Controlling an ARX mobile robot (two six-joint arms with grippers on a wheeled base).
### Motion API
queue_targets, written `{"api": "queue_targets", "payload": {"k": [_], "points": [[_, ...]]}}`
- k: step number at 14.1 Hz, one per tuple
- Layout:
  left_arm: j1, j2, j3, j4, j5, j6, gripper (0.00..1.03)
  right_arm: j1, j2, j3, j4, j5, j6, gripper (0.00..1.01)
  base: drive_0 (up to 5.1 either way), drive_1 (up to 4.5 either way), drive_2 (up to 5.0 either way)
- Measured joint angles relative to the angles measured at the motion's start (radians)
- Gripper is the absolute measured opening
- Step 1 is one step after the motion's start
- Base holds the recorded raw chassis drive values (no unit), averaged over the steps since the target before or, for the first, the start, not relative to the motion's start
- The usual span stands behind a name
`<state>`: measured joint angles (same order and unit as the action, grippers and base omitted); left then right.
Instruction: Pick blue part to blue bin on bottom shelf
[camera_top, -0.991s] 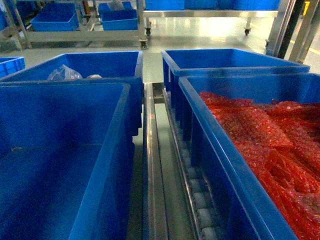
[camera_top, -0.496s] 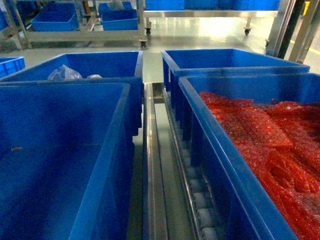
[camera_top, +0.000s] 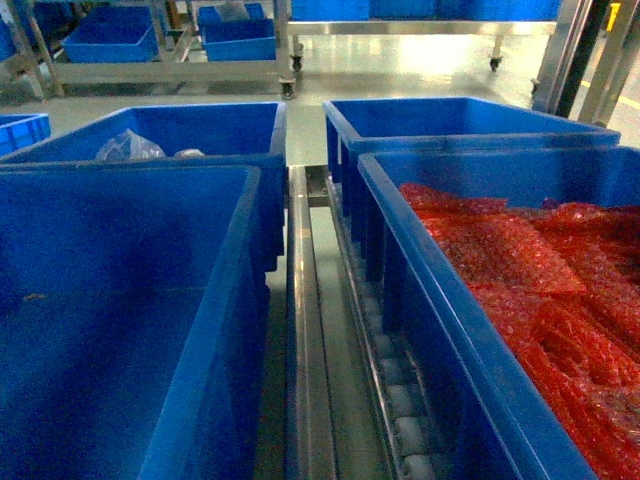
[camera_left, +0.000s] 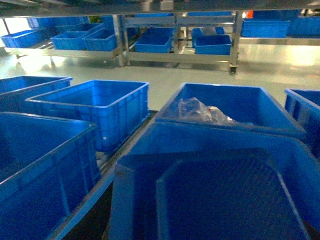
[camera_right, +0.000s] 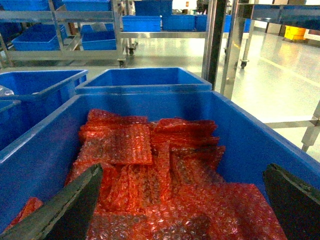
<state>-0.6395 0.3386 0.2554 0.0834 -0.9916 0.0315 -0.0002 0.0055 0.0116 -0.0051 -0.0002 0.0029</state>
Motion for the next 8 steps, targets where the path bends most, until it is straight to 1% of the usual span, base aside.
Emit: {"api": "queue_targets", "payload": {"k": [1,2,3,4,5,6,8], "points": [[-0.032,0.032,0.006,0.017,0.005,-0.007,0.44,0.000,0.000,0.000,0.000,0.000,0.000,0.98,0.0,0.00,0.0],[-0.009,0.114,0.018,0.080,0.070,-0.030,0.44,0.000,0.000,0.000,0.000,0.000,0.000,0.98,0.0,0.00,0.0],[0.043,0.251,0.056,0.144,0.142,-0.066,0.44,0.000,0.000,0.000,0.000,0.000,0.000,0.98,0.0,0.00,0.0],[0.042,0.351,0.087,0.157,0.156,-0.085,0.44,0.000,0.000,0.000,0.000,0.000,0.000,0.98,0.0,0.00,0.0],[0.031,0.389,0.089,0.146,0.165,-0.098,0.54,0.000,0.000,0.000,0.000,0.000,0.000,0.98,0.0,0.00,0.0],[0.029,0.380,0.089,0.156,0.165,-0.105,0.67,0.000,0.000,0.000,0.000,0.000,0.000,0.98,0.0,0.00,0.0],[0.033,0.368,0.090,0.157,0.159,-0.111,0.92,0.000,0.000,0.000,0.000,0.000,0.000,0.98,0.0,0.00,0.0]]}}
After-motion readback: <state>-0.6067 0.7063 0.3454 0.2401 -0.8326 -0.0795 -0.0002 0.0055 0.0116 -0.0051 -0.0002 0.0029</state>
